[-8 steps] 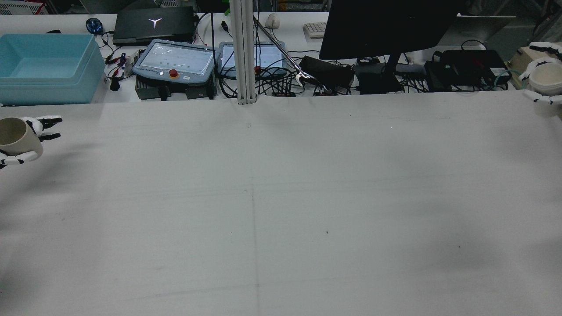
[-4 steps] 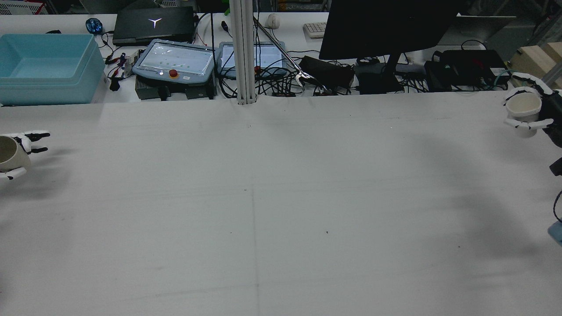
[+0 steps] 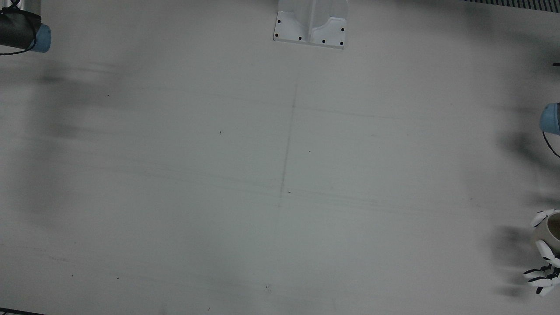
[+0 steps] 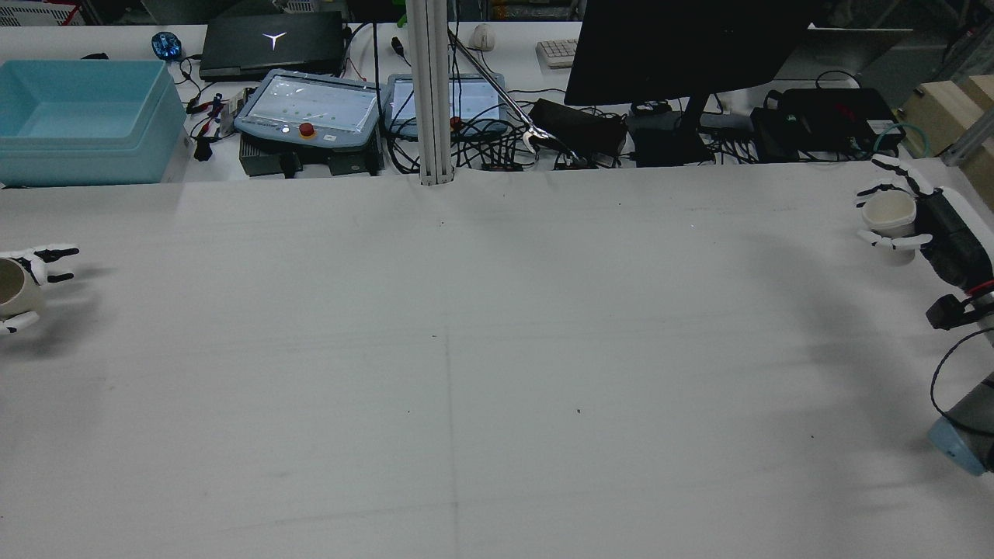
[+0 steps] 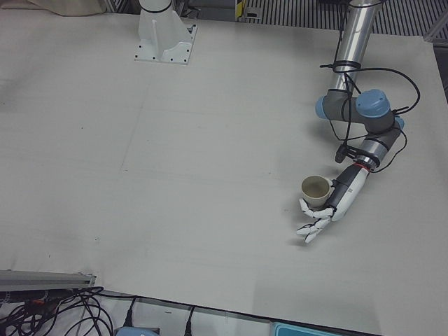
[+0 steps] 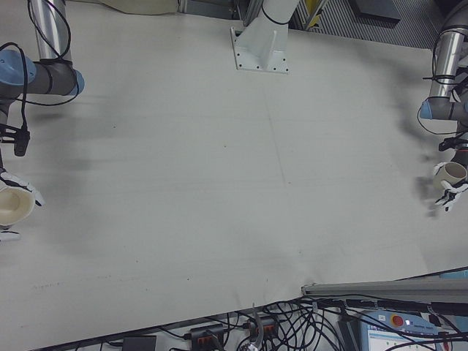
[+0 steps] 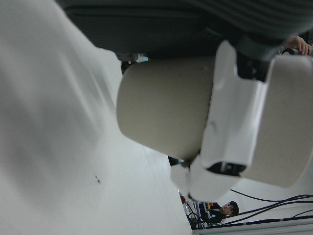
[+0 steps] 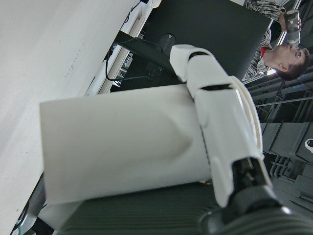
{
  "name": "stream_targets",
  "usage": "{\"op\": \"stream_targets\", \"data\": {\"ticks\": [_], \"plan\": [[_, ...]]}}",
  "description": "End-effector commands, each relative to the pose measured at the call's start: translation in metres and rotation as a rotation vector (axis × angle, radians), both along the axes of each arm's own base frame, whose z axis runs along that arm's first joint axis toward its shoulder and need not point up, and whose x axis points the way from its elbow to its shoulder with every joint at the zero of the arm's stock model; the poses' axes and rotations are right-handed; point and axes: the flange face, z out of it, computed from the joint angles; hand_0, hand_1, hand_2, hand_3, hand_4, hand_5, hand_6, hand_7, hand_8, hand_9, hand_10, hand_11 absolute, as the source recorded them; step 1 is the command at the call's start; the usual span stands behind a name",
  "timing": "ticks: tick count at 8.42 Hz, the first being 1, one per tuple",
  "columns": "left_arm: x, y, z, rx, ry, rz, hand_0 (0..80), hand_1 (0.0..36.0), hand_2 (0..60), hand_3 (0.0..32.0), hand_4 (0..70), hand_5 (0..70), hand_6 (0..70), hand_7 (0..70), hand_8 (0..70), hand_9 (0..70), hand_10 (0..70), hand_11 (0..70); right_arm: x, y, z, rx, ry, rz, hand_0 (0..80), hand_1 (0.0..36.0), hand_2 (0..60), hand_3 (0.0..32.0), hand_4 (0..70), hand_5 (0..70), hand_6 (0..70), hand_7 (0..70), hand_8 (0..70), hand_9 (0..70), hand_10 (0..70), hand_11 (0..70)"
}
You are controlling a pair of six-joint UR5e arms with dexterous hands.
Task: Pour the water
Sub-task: 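Lower both cups back onto the table at their starting spots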
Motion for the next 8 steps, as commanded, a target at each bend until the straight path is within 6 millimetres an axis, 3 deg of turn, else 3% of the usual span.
{"op": "stream_targets", "data": {"ticks": [1,2,3,4,5,6,7,8], "plan": [[0.003,0.002,0.002,-0.007,-0.013,-0.003,69.7,32.3,44.3,0.0,63.9,70.0,14.3,17.5,7.2,6.8,10.8,17.5,-0.001,0.005,0.003,0.011,-0.06,0.0,80.0,33.8,10.4,12.0,0.0,19.9,25.4,30.1,25.0,28.6,32.8,50.1],[0.003,0.003,0.003,0.0,-0.03,-0.006,57.5,21.0,21.8,0.0,54.0,70.0,12.6,16.0,6.4,4.6,8.4,13.3,-0.001,0.008,0.008,0.002,-0.047,-0.008,80.0,32.4,7.3,10.4,0.0,18.9,24.0,28.5,22.7,25.5,30.1,46.4],[0.005,0.002,0.002,0.002,-0.03,-0.003,52.0,13.3,9.6,0.0,45.8,70.0,11.1,14.9,5.8,3.3,6.8,10.5,0.0,0.012,0.01,-0.002,-0.046,-0.01,68.8,25.8,0.1,6.4,0.0,13.8,15.7,18.9,11.4,10.8,17.8,28.8],[0.015,0.006,0.004,-0.001,-0.03,0.017,52.0,13.3,9.6,0.0,45.8,70.0,11.1,14.9,5.8,3.3,6.8,10.5,0.003,0.017,0.014,-0.008,-0.048,-0.009,68.8,25.8,0.1,6.4,0.0,13.8,15.7,18.9,11.4,10.8,17.8,28.8],[0.028,0.01,0.005,-0.002,-0.031,0.038,45.7,4.1,0.5,0.0,37.2,70.0,8.3,12.7,5.2,1.2,3.8,5.3,0.005,0.016,0.013,-0.006,-0.058,-0.007,59.7,20.3,0.0,6.8,0.0,10.0,9.2,10.3,3.8,1.9,9.1,15.7],[0.03,0.011,0.005,-0.003,-0.03,0.039,45.7,4.1,0.5,0.0,37.2,70.0,8.3,12.7,5.2,1.2,3.8,5.3,0.007,0.015,0.011,-0.002,-0.069,-0.003,59.7,20.3,0.0,6.8,0.0,10.0,9.2,10.3,3.8,1.9,9.1,15.7],[0.03,0.011,0.005,-0.004,-0.027,0.033,25.0,0.0,0.0,0.0,31.3,12.9,4.3,9.0,5.7,0.4,0.0,0.0,0.008,0.014,0.01,0.0,-0.073,-0.002,50.1,9.3,0.0,24.2,0.0,4.5,0.0,0.0,0.0,0.0,0.0,0.1],[0.03,0.01,0.002,0.0,-0.023,0.033,0.0,0.0,0.0,0.0,11.1,0.0,0.0,3.3,6.1,0.0,0.0,0.0,0.008,0.014,0.009,0.001,-0.074,-0.001,48.1,7.4,0.0,32.0,0.0,3.6,0.0,0.0,0.0,0.0,0.0,0.0]]}}
